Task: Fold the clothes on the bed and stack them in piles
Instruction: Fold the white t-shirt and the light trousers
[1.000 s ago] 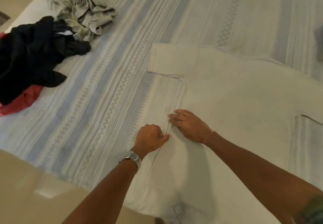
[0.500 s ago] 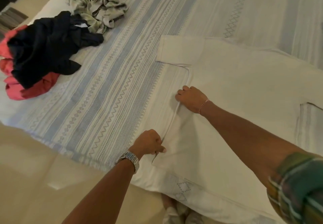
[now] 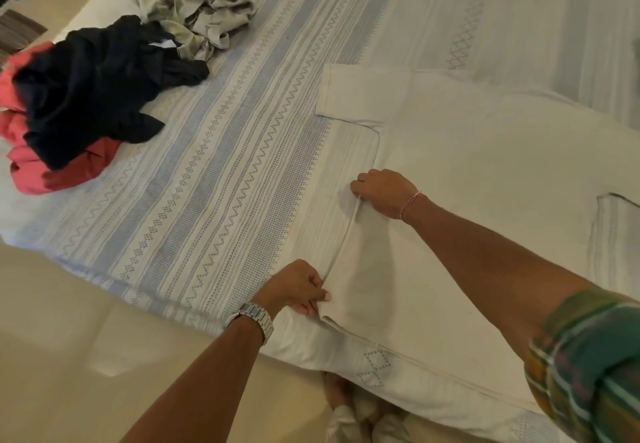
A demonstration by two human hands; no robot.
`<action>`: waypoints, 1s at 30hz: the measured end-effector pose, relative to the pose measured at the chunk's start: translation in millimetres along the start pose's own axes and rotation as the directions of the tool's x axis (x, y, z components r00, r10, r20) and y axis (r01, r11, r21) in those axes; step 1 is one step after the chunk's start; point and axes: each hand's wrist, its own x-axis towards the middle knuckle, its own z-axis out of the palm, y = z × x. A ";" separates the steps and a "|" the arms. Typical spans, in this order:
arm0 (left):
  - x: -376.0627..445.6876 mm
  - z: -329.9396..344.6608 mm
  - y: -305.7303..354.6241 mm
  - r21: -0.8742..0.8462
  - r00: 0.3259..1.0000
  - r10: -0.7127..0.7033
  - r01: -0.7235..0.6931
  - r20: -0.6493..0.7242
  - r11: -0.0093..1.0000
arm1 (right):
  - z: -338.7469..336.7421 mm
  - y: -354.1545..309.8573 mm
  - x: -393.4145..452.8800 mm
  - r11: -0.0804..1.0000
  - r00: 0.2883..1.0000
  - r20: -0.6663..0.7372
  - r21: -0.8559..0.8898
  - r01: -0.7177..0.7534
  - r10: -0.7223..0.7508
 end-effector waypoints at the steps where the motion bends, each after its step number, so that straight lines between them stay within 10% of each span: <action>1: 1.0 2.1 -0.9 0.046 0.999 0.011 -0.009 -0.034 0.999 | 1.7 -1.0 -0.1 1.000 1.000 0.013 0.003 -0.009 0.009; 9: 4.0 28.6 18.4 0.354 0.925 0.140 -0.007 -0.352 0.935 | -7.8 -1.3 -5.9 0.983 0.996 0.030 -0.169 -0.074 0.080; 30: -18.5 160.4 126.5 0.691 0.937 0.289 -0.077 -0.197 0.719 | 15.5 127.7 -141.2 0.999 0.999 0.002 -0.005 0.043 -0.043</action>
